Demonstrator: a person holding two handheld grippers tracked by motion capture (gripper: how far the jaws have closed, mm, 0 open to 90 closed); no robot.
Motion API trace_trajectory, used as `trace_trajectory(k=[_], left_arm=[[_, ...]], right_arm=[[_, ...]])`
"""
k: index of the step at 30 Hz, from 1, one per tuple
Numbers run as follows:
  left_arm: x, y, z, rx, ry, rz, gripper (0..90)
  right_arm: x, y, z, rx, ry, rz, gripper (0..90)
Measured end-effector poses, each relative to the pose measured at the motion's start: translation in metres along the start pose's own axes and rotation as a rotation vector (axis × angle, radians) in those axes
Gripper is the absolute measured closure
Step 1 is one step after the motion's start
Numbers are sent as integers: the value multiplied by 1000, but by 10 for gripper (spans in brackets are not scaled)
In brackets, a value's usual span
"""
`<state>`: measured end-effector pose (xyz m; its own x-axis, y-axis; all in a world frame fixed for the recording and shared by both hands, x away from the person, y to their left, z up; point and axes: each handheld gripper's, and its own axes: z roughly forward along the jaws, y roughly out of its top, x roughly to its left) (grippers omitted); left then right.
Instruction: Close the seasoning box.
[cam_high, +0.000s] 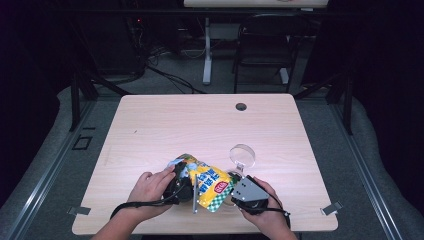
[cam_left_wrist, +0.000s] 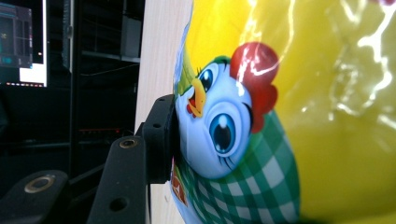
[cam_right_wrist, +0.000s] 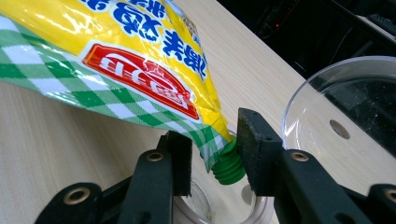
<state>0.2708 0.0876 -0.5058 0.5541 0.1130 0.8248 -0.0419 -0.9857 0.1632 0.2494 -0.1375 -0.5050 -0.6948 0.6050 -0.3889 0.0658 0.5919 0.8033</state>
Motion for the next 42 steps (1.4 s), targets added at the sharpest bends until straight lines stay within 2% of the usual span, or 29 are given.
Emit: trace_trajectory(k=[14, 19, 21, 24, 30, 32, 35, 41, 42], left_arm=[[4, 1, -2, 5, 24, 48, 552], [6, 2, -4, 10, 17, 53, 552], [8, 2, -4, 3, 23, 57, 552], [9, 3, -4, 10, 10, 63, 553], [10, 3, -5, 12, 1, 59, 553], [11, 4, -6, 6, 5, 57, 554], [11, 5, -6, 9, 6, 64, 554], [11, 4, -6, 6, 18, 77, 554], [11, 5, -6, 9, 21, 85, 554]], right_arm=[[2, 1, 0, -2, -15, -32, 674], [3, 1, 0, -5, -22, -37, 674], [3, 1, 1, -7, -28, -47, 675], [4, 1, 1, 2, -45, -73, 675], [5, 1, 2, 5, -55, -79, 662], [5, 0, 2, 16, -64, -102, 655], [6, 0, 3, 21, -66, -106, 659], [8, 1, 3, 36, -74, -145, 691], [9, 1, 3, 44, -82, -168, 703]])
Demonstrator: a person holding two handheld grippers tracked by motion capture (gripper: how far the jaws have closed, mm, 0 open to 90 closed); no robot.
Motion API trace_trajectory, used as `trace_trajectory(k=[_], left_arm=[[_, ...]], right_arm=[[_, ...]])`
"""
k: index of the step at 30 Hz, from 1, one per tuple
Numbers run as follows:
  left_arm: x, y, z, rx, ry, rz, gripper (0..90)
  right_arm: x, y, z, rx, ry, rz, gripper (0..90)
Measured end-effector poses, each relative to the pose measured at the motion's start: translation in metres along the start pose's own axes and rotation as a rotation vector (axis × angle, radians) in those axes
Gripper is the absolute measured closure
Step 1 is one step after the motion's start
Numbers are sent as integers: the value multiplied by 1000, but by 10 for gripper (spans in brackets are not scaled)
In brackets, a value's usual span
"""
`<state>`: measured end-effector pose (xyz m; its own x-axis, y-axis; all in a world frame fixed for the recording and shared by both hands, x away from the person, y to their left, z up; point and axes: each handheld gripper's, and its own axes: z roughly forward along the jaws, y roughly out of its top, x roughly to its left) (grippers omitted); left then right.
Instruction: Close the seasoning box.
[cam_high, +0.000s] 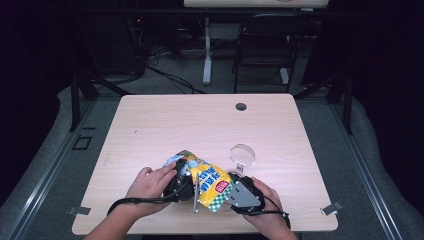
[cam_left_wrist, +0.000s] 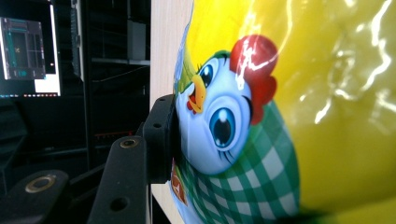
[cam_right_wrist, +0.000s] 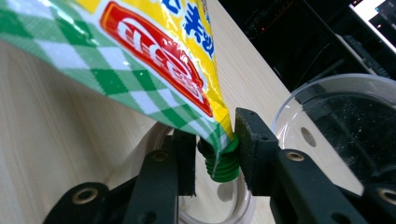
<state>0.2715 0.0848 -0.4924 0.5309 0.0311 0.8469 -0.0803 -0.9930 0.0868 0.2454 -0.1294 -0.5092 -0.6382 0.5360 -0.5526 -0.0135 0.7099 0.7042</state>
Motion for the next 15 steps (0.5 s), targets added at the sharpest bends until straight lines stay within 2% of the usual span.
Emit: trace_trajectory(k=[3, 8, 15], left_arm=[[0, 0, 0, 2, -6, -4, 554], [1, 0, -1, 2, -3, 15, 554], [3, 1, -1, 11, -6, 27, 554]], right_arm=[[2, 1, 0, 4, -11, -23, 707], [3, 1, 0, 8, -18, -57, 712], [4, 1, -1, 11, -27, -77, 714]])
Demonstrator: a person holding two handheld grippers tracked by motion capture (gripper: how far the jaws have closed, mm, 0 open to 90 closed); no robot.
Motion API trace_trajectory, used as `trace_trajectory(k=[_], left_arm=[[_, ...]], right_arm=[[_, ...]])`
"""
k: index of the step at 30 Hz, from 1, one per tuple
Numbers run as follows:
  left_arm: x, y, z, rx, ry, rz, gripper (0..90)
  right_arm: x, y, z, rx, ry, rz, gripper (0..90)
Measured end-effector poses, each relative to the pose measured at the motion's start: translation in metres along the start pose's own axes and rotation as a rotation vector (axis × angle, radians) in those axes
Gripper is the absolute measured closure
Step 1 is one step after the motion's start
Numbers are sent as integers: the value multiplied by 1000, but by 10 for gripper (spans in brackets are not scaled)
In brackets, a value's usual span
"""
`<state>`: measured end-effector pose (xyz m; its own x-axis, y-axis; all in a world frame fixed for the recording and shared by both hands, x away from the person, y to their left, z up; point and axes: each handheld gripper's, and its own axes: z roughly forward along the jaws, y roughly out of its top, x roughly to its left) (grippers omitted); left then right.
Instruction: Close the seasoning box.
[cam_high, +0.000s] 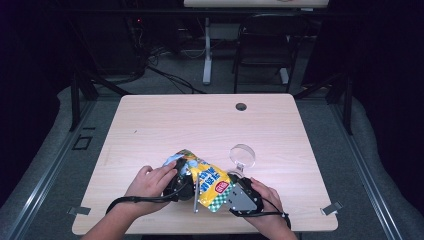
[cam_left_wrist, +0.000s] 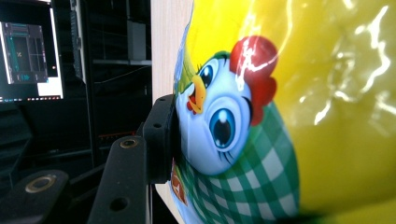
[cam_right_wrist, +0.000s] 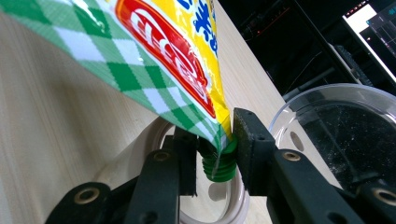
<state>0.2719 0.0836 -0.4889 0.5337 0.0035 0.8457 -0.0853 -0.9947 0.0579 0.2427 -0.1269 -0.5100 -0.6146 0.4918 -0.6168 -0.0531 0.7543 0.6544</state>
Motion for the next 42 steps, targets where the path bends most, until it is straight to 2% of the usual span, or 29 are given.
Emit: trace_trajectory(k=[4, 6, 10, 18, 19, 25, 32, 42], left_arm=[[0, 1, 0, 2, 6, 4, 554], [1, 2, -1, 7, 15, 19, 554], [0, 2, -1, -4, 22, 10, 554], [1, 3, -3, 3, 54, 53, 554], [1, 3, -3, 11, 63, 69, 554], [1, 5, -4, 9, 81, 77, 554], [0, 8, -6, 21, 115, 112, 554], [2, 10, -7, 31, 123, 139, 554]], right_arm=[[0, 0, 0, -1, -5, -1, 715], [0, 0, 0, 0, -10, -10, 715], [1, 0, 0, -1, -9, -9, 715], [1, -1, 0, -12, -7, -1, 715], [1, -1, 0, -16, -4, 7, 715], [0, -2, 0, -11, -1, 9, 715], [0, -3, 0, -20, 8, 31, 715], [-1, -4, 0, -18, 15, 44, 715]])
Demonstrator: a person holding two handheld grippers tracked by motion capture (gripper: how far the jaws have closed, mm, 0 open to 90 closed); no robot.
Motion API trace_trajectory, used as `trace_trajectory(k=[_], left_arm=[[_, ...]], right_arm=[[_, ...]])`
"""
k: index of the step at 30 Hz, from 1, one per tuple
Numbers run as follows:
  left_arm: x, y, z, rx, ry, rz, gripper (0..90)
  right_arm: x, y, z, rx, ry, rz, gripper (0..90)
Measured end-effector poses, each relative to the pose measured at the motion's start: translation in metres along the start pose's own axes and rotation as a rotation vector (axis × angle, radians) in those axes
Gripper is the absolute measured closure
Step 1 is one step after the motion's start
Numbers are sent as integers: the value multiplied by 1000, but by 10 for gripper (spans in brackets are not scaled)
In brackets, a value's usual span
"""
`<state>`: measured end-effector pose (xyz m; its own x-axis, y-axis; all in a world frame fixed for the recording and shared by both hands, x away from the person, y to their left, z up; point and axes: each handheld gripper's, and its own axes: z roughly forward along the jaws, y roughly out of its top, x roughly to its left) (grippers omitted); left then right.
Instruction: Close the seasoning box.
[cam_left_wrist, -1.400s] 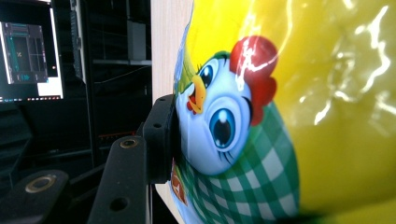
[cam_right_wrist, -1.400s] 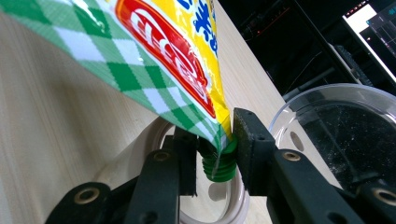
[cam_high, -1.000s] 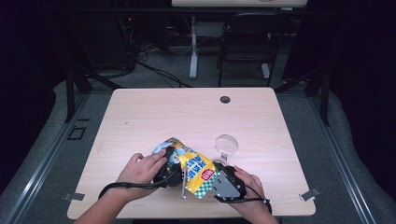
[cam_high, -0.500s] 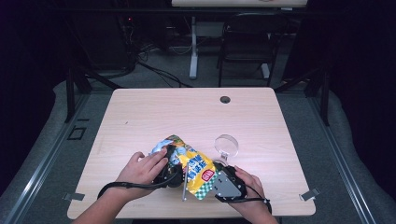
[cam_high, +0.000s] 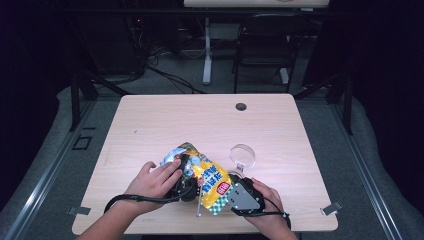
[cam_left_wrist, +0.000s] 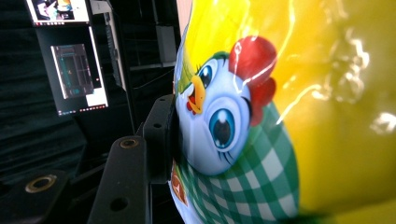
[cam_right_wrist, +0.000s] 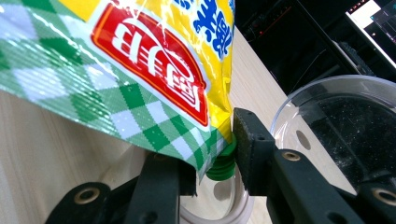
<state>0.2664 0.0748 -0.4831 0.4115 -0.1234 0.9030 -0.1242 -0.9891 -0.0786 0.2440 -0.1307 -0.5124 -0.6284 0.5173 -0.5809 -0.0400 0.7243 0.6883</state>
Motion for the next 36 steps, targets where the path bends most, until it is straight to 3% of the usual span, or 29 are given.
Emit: trace_trajectory(k=[19, 36], left_arm=[[4, 2, -1, 6, 33, 74, 555], [6, 4, -2, 12, 45, 108, 555]], right_arm=[[0, -1, 1, 2, 10, 8, 715], [0, -1, 2, -8, 22, 29, 714]])
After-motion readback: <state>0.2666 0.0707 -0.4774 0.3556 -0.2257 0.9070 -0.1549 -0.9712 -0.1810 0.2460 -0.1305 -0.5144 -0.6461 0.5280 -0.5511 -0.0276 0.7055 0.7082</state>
